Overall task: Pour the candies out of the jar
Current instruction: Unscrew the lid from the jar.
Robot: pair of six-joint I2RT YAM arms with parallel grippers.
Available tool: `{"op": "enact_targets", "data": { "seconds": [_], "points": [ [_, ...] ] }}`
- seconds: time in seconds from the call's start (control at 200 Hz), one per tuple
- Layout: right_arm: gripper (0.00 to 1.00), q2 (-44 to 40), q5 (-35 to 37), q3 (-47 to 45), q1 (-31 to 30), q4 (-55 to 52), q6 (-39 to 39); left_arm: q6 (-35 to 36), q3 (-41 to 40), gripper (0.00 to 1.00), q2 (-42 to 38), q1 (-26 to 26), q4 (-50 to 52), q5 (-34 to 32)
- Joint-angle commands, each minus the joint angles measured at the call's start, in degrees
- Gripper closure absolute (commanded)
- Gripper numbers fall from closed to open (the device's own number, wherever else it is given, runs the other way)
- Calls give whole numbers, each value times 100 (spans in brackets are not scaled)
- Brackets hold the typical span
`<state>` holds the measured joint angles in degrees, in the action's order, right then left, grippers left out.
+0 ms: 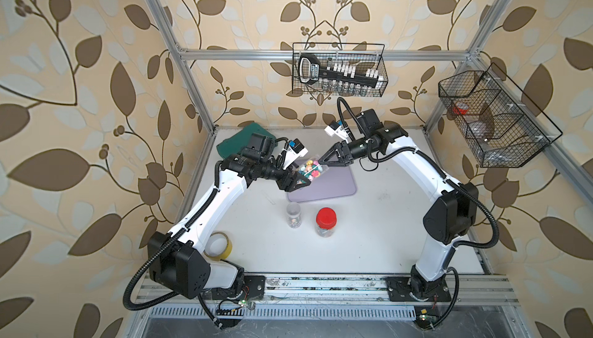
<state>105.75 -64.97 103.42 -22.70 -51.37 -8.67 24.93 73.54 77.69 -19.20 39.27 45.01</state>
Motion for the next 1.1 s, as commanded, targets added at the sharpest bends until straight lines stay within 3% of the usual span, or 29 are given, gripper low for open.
{"op": "enact_targets", "data": {
  "seconds": [0.0,0.74,0.905,1.1],
  "points": [
    [54,-100,-218,-84,-12,15,605,-90,179,34,-55,-66,-409,679],
    [54,-769,-1401,-1070,41,419,3063,-511,570,32,352,-66,-701,1913],
    [52,-777,-1337,-1066,81,444,2963,-420,626,32,395,-66,-541,1862],
    [34,-796,-849,-929,113,921,1902,-219,619,32,449,-66,-242,1623]
  ]
}}
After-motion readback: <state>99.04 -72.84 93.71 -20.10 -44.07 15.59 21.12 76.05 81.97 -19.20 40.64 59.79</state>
